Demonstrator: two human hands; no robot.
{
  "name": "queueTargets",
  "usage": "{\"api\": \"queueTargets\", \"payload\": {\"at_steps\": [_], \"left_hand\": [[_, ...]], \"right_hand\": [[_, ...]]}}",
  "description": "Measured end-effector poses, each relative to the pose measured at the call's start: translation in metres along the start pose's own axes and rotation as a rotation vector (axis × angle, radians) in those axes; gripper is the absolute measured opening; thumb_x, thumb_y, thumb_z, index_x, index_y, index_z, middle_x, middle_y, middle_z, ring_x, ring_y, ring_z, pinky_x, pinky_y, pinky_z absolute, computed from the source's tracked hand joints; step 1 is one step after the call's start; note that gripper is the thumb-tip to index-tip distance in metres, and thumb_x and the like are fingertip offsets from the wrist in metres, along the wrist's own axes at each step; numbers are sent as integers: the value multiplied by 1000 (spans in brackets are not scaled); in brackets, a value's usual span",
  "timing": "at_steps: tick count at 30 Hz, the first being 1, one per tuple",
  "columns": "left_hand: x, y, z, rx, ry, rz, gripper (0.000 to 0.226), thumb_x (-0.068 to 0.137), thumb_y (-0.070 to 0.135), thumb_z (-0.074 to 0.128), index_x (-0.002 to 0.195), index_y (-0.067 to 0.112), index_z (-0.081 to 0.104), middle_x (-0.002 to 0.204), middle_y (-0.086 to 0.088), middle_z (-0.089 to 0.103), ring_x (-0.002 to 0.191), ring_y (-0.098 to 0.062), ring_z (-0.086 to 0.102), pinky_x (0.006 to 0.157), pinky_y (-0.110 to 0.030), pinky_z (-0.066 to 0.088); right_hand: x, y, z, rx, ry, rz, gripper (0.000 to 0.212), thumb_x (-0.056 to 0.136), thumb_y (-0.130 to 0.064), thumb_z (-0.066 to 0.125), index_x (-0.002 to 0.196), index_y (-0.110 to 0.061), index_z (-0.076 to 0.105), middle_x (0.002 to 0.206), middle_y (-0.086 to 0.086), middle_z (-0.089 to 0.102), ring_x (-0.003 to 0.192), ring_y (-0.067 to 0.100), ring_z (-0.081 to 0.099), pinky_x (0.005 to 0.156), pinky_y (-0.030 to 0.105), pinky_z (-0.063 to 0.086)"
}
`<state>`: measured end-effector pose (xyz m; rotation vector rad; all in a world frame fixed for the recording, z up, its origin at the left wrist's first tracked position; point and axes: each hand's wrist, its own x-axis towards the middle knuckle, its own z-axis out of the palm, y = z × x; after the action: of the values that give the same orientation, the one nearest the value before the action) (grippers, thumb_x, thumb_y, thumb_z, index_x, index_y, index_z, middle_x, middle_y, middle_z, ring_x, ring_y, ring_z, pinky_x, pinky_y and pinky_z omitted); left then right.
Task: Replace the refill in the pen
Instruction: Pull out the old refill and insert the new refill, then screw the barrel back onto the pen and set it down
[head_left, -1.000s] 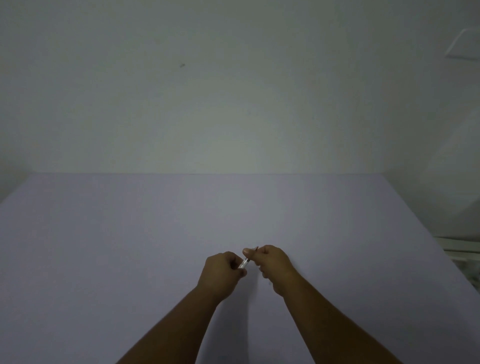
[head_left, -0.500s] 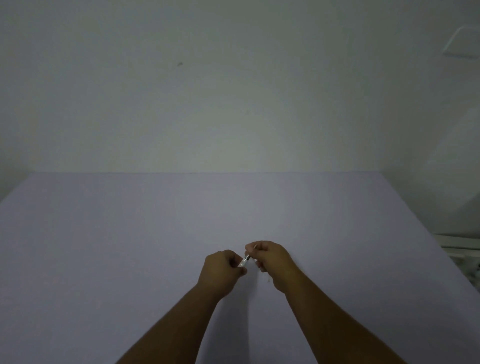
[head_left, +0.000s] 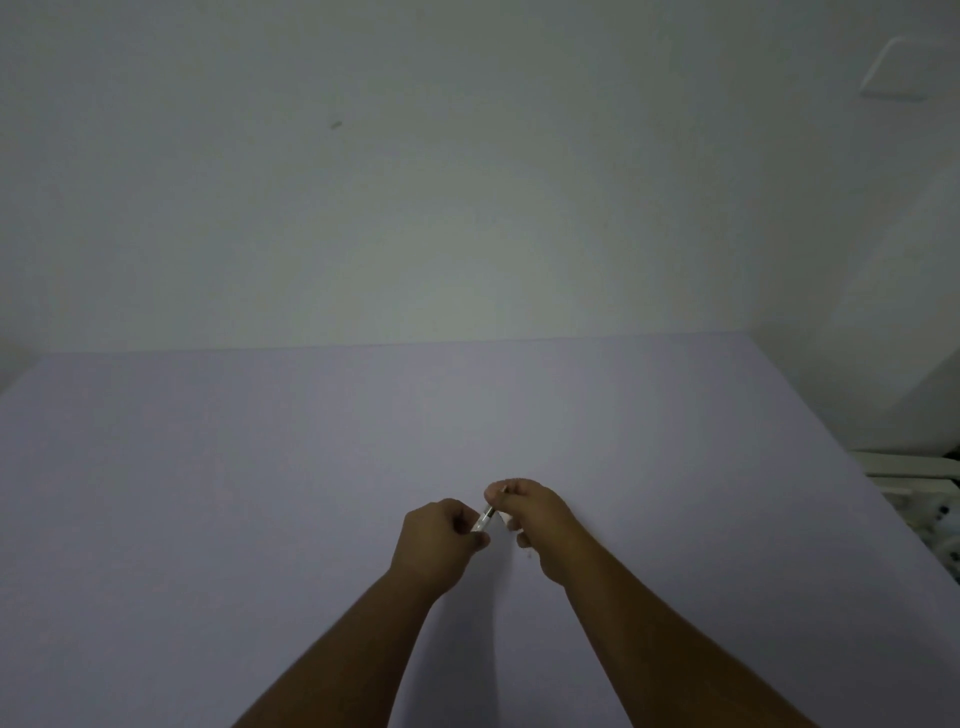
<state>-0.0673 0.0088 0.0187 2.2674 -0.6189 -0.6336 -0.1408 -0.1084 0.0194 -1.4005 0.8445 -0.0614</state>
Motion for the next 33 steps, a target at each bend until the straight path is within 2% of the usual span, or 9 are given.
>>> {"api": "queueTargets", "payload": {"at_steps": [2,6,8,11,15,23,27,30,33], "left_hand": [[1,1,0,-3,9,6,8,75,20,73,78,19,66,69,9,60,58,0,51,51,-12,34],[1,2,1,7,-2,14,9,76,21,73,81,18,66,69,9,59,58,1,50,50,-12,32],[2,2,2,0,7,1,10,76,21,73,82,17,67,68,10,58,57,0,50,50,-12,32],[2,2,2,19,20,7,10,76,21,73,83,15,67,66,10,57,56,-1,49,49,-12,31],[3,1,4,-13,16,-6,10,76,20,73,83,15,68,71,6,61,57,-1,50,51,-12,34],[9,2,9,-23,70,-13,13,77,21,72,86,12,69,70,6,60,59,-4,51,51,-13,33],[16,-3,7,-96,47,-107,14,71,22,76,78,14,67,64,9,58,63,-10,56,52,-17,42],[22,-8,6,-194,33,-205,16,69,20,78,75,13,66,67,4,60,57,-11,56,41,-17,46],[26,-16,8,-234,46,-251,17,68,19,79,69,17,61,70,0,65,55,-9,57,28,-6,36]], "right_hand": [[0,0,-2,27,4,-27,7,85,-19,64,78,-21,65,74,-5,60,63,8,47,58,20,37],[2,0,-3,-65,42,21,21,82,-33,68,69,-19,57,71,-4,55,61,8,44,57,21,34],[3,-1,-4,9,-8,21,8,84,-22,66,77,-20,62,76,-2,58,63,10,45,55,21,34],[4,-1,-4,35,-11,-6,8,84,-11,65,78,-17,66,74,2,60,59,12,44,52,22,34],[8,-2,-4,-42,5,33,12,82,-21,68,79,-12,63,72,2,58,60,14,45,54,24,35],[20,2,-2,-19,40,18,6,79,-16,71,74,-16,68,69,1,63,63,14,52,57,23,42],[35,-1,-12,-24,66,24,12,82,-30,68,81,-18,69,85,4,65,71,15,56,63,24,47],[54,1,-23,-281,299,-75,17,86,-23,60,94,-13,71,98,8,69,93,24,62,82,34,51],[67,9,-21,-632,271,-84,20,87,-18,52,92,-11,70,101,10,71,96,27,65,85,35,53]]}}
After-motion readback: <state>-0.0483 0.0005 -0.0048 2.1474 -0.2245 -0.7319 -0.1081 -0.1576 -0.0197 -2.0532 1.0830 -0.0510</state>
